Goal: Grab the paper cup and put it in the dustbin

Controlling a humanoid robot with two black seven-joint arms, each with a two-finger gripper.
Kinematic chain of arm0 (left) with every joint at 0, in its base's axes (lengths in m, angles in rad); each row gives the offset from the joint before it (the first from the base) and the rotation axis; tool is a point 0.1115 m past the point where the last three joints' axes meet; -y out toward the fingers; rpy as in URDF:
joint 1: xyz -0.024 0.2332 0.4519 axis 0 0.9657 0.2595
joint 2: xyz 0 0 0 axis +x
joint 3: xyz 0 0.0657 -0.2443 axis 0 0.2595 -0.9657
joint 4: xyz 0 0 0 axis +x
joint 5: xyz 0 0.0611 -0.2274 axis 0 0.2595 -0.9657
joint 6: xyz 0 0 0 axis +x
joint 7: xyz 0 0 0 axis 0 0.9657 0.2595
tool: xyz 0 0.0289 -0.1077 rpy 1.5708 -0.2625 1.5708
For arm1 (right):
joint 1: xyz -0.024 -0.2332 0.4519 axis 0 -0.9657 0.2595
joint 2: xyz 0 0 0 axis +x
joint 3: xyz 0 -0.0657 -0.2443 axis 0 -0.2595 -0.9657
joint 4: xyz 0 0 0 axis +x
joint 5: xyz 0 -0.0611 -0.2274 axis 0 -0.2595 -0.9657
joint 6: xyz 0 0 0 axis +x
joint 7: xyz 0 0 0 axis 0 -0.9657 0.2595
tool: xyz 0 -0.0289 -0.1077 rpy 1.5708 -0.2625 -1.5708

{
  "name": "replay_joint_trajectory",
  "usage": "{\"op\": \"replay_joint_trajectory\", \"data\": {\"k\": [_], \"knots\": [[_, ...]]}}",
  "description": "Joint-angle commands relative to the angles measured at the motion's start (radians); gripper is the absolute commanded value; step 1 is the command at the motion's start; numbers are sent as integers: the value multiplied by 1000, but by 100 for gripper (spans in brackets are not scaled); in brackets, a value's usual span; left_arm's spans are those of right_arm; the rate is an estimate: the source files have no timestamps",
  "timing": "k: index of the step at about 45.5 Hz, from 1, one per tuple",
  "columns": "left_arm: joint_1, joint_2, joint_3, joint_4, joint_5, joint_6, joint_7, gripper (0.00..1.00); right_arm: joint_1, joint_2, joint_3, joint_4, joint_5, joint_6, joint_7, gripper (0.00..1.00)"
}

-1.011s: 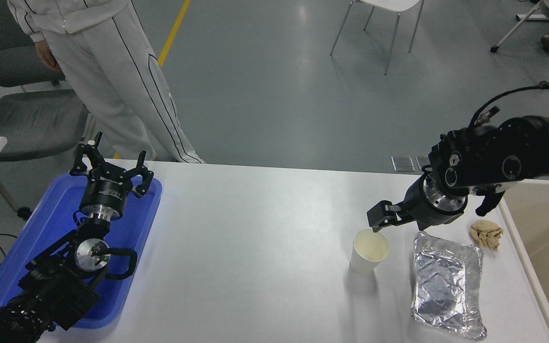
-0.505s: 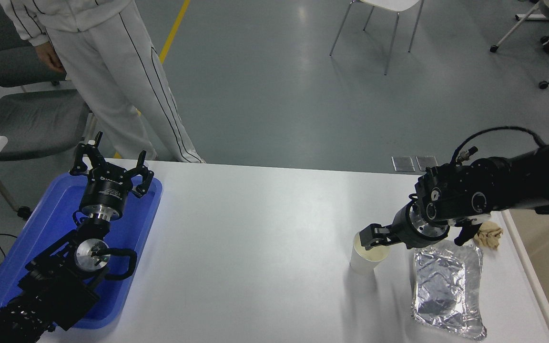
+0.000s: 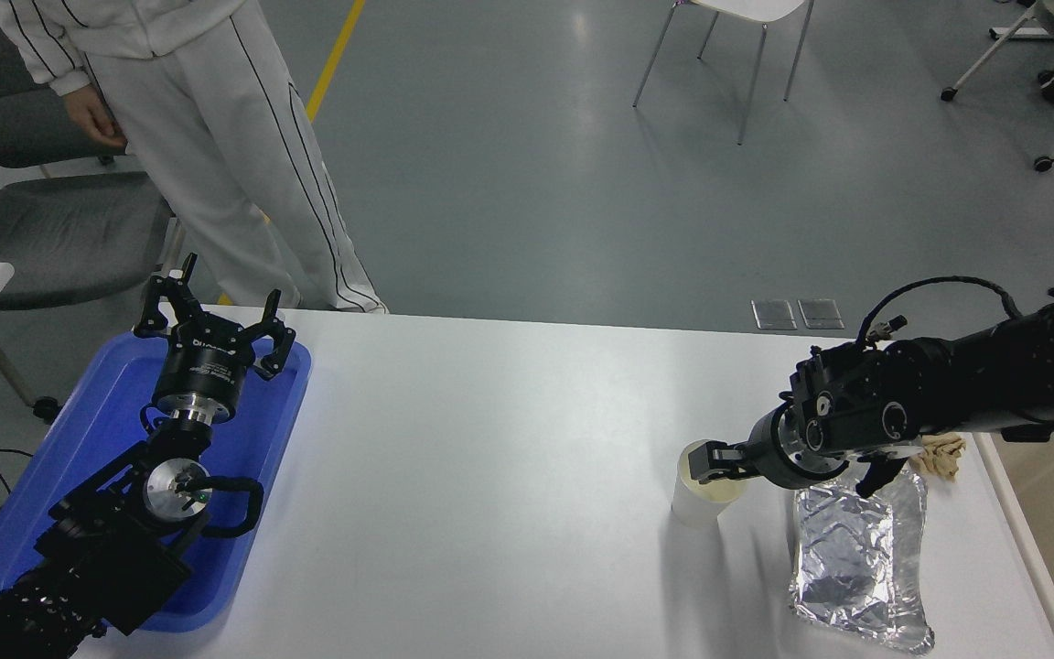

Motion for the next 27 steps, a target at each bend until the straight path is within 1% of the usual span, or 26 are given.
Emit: {"op": "replay_joint_trajectory", "data": {"k": [1,5,8,11,20,27], "knots": [[0,1,1,0,0,0,0,100,-17,5,0,-7,15,-15,0,54],[0,-1,0,0,0,0,0,100,-17,5,1,-2,17,-15,0,32],[0,1,0,0,0,0,0,100,-15,3,1,1,20,-13,0,14],[0,-1,0,0,0,0,0,100,-15,3,1,2,26,-9,0,0],[0,-1,0,0,0,0,0,100,-11,0,0,9,140,3,0,0],[0,1,0,0,0,0,0,100,-3,-3,0,13,150,3,0,0]]}}
